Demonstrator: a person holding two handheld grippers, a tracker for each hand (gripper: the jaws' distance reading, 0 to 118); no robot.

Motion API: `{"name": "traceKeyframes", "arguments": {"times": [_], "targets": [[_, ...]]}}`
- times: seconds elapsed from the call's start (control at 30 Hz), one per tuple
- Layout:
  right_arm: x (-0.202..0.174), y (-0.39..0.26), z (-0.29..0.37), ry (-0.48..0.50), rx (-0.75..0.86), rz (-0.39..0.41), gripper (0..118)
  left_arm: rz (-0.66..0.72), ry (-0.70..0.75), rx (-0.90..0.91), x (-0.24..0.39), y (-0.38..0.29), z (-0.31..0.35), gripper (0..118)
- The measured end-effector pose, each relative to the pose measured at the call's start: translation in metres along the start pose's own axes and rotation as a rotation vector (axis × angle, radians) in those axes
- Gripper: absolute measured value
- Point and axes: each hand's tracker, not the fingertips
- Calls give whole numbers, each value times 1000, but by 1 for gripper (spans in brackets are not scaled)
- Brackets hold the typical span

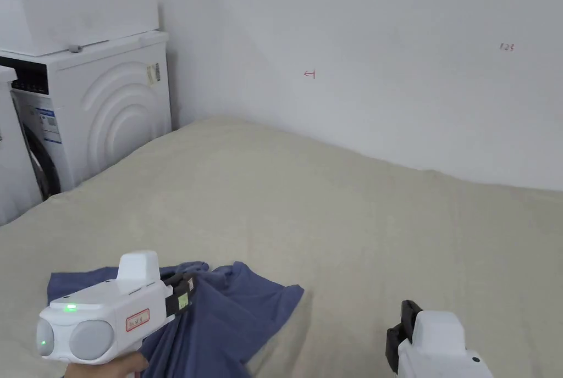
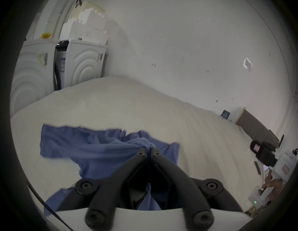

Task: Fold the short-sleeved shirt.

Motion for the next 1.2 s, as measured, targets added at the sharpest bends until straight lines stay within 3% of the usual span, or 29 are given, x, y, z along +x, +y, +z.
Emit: {"name": "traceKeyframes", "arguments": {"times": [0.2, 0.3, 0.37, 0.43, 0.53, 0.8, 1.2], "targets": [[59, 16, 20, -127, 49, -35, 0, -94, -107, 69, 65, 32, -20, 0], [92, 19, 32, -206, 60, -41, 0, -101, -187, 81, 65, 30, -16, 0], [115, 21, 42, -242, 70, -61, 0, -135, -219, 77, 119, 50, -28, 0], [136, 21, 52, -295, 74, -67, 0, -156, -274, 64, 124, 46, -29, 0], [167, 19, 68, -356, 75, -78, 0, -208, -359, 26, 230, 61, -52, 0], [232, 5, 111, -498, 66, -103, 0, -315, -521, -90, 378, 32, -107, 0], [287, -25, 153, -630, 20, -139, 0, -388, -656, -276, 569, -51, -161, 0]]}}
